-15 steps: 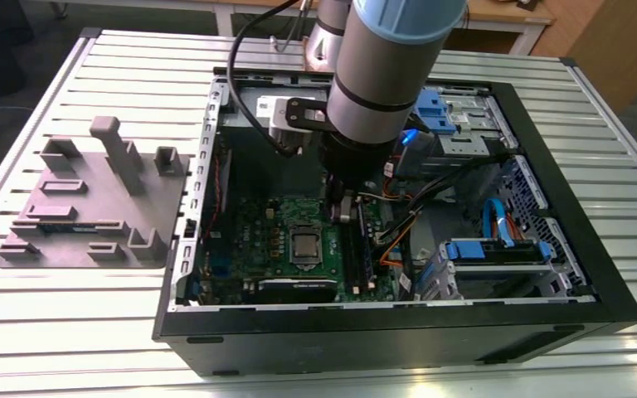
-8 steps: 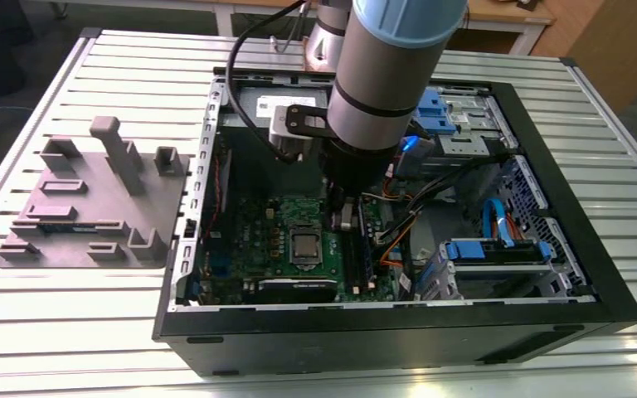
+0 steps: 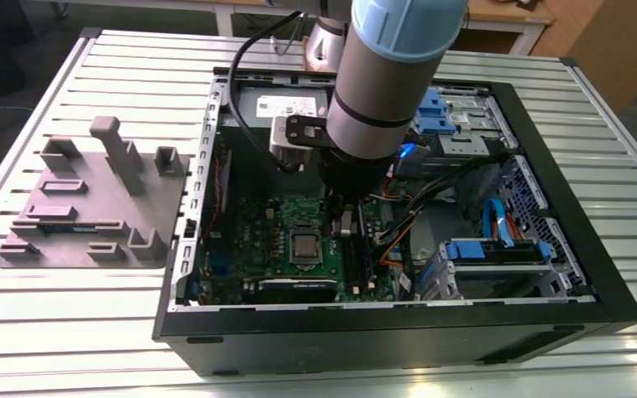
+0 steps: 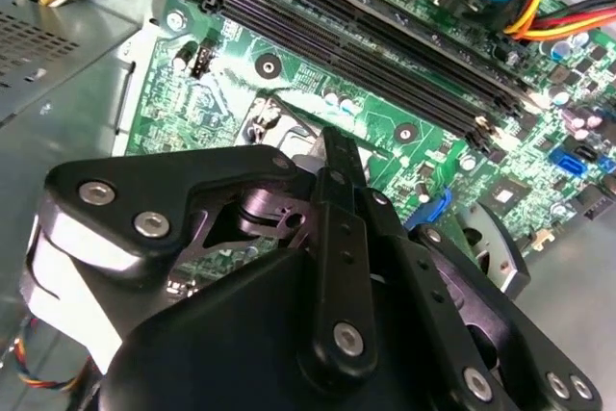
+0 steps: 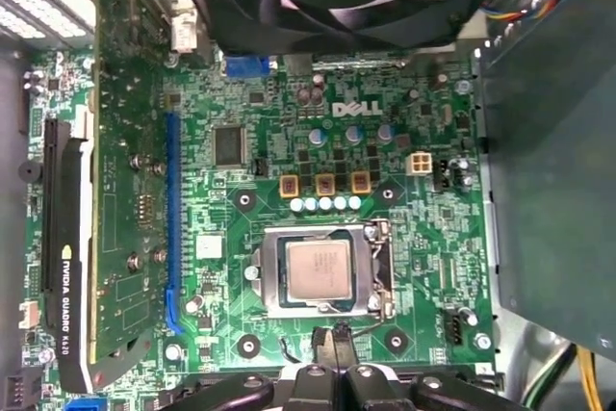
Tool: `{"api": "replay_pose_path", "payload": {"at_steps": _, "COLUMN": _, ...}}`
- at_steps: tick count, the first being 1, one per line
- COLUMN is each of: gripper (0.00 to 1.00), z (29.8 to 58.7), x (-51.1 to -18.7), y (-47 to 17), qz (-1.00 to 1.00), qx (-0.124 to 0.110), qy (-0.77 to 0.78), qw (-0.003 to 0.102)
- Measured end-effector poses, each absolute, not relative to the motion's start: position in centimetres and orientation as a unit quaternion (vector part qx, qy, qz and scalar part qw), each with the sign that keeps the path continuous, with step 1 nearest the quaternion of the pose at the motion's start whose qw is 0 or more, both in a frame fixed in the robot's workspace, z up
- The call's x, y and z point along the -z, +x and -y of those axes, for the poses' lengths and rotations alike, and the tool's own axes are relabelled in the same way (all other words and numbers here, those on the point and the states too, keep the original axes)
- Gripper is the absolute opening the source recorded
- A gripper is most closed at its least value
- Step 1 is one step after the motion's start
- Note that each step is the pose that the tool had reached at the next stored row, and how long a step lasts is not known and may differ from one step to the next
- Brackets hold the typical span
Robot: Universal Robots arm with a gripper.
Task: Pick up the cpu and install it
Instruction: 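Install the first cpu locking lever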
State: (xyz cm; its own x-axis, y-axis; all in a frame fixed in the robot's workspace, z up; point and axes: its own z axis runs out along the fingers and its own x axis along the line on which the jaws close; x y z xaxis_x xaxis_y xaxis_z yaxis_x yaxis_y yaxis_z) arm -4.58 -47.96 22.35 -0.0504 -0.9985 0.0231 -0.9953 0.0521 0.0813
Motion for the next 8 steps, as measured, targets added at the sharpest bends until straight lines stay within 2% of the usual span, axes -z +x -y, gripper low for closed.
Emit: {"api": "replay_pose_path", "payload": {"at_steps": 8, "gripper": 0.1, "z": 48.7, "x": -22.13, "y": -4.67, "qz": 0.722, "qx": 0.021, "qy": 0.69, "qw": 0.037}}
